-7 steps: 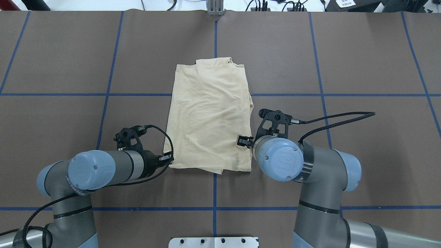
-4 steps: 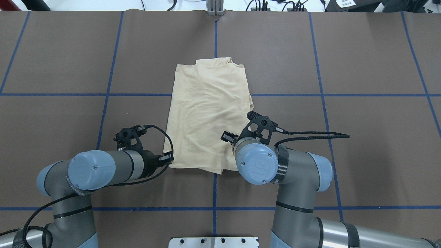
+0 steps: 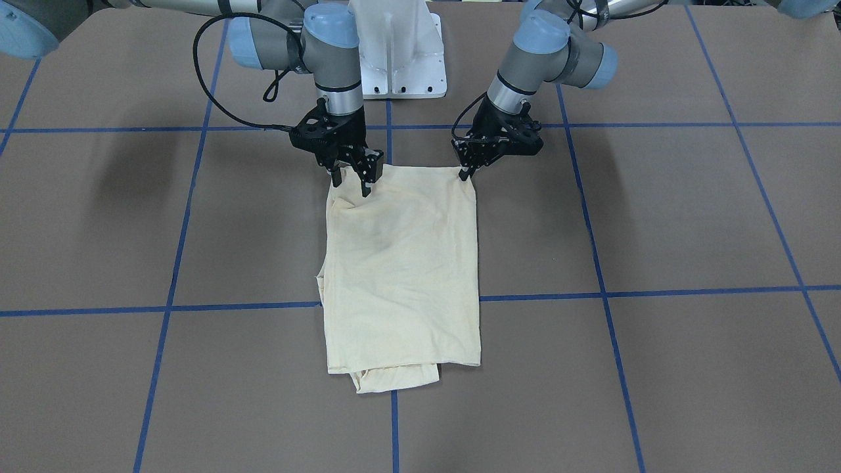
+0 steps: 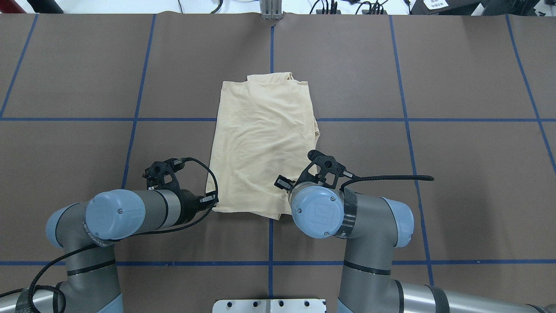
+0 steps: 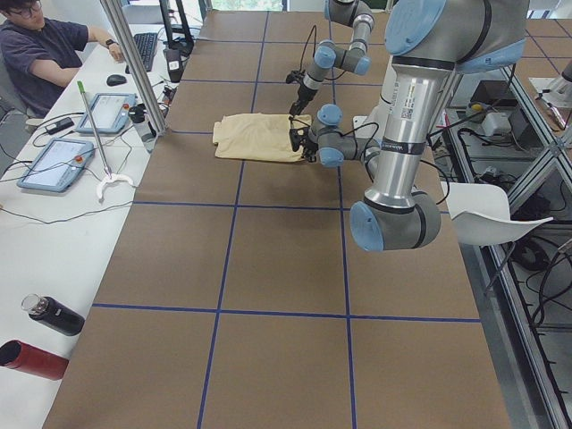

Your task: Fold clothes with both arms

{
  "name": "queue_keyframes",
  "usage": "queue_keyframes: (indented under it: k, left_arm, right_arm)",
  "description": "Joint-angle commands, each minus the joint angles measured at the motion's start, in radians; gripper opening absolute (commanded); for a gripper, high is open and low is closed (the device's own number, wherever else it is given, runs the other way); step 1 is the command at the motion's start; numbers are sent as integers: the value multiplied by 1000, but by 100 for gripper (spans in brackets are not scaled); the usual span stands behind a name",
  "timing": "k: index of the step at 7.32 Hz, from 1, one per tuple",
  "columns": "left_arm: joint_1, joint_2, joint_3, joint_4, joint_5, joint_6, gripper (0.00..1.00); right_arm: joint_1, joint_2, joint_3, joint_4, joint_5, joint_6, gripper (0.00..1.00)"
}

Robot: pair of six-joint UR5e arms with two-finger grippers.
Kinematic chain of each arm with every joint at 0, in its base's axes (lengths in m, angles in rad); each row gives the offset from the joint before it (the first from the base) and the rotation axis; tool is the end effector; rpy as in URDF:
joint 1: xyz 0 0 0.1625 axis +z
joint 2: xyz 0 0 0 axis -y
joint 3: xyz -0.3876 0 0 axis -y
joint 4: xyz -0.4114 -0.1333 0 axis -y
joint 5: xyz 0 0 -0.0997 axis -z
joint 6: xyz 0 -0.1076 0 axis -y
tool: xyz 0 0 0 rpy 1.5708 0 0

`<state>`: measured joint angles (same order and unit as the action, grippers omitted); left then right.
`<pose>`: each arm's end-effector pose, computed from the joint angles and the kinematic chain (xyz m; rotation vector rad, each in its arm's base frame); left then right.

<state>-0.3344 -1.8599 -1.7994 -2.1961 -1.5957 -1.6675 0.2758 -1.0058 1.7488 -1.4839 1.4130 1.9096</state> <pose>0.5307 -0.3227 0.2843 0.1143 1.1450 -0.3686 -0.5905 -0.3232 0.2097 0.1248 -0.8479 0.6428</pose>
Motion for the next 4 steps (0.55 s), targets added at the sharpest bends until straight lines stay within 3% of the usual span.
queue_keyframes:
  k: [1, 4]
  left_arm:
    - [0, 1, 0, -1, 23, 0, 0]
    - [0, -2, 0, -1, 23, 0, 0]
  right_arm:
    - [-15, 1, 2, -7, 1, 37, 71]
    - [-32, 4, -8, -4, -3, 66, 69]
